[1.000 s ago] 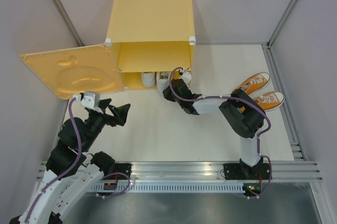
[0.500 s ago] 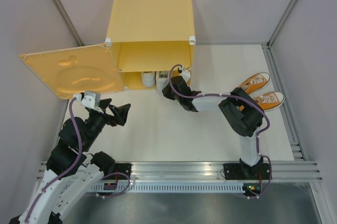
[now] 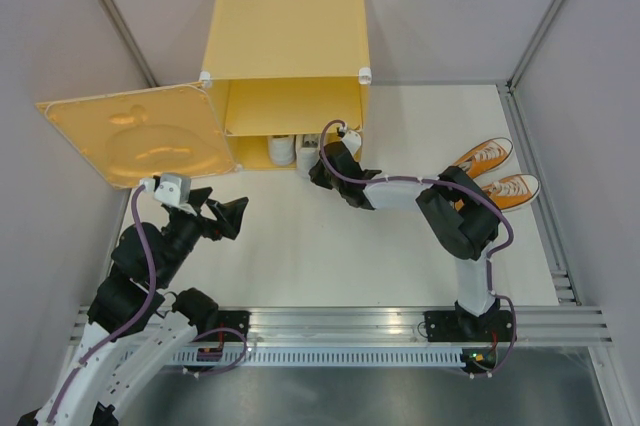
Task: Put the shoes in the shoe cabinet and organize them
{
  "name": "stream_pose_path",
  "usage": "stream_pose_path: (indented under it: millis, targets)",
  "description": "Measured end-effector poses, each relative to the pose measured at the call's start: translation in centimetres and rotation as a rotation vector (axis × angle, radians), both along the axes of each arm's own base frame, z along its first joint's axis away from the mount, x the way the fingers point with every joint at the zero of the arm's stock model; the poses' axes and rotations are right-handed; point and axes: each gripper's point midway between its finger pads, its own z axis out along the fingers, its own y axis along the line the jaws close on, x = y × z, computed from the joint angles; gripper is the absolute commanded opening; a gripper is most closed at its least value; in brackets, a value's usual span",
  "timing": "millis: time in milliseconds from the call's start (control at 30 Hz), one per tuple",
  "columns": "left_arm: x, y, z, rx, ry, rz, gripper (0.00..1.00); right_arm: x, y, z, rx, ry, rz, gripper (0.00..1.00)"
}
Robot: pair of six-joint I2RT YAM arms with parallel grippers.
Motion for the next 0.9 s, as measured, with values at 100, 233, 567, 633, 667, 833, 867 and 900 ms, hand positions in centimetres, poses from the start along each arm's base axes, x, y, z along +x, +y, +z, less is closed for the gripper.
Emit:
stream_pose_path:
  millis: [100,233,567,633,667,833,867,900]
  targets:
    - [0.0,0.0,0.0,0.0,0.0,0.0,0.91,0.04,-0.04,0.06,-0.006,0.004,-0.003,0.18]
    - [0.0,-0.01,0.01,0.0,0.0,0.0,0.91,0.06,-0.05,0.08,-0.008,0.007,-0.005,0.18]
    - [-0.01,-0.02,0.0,0.0,0.0,-0.002,0.91,0.16,-0.07,0.23,-0.006,0.016,-0.012,0.18]
    - [-0.01,-0.02,0.0,0.0,0.0,-0.002,0.91,0.16,-0.07,0.23,-0.006,0.016,-0.012,0.18]
    - [-0.01,-0.02,0.0,0.0,0.0,-0.002,0.91,0.16,-0.07,0.23,-0.006,0.016,-0.012,0.18]
    - [-0.01,-0.03,0.0,0.0,0.0,-0.002,0.91,0.22,-0.07,0.3,-0.004,0.015,-0.014,0.18]
    - [-0.01,-0.03,0.0,0.0,0.0,-0.002,0.91,0.22,-0.07,0.3,-0.004,0.015,-0.015,0.18]
    - [-0.01,-0.03,0.0,0.0,0.0,-0.002,0.91,0.24,-0.06,0.33,-0.002,0.016,-0.015,0.18]
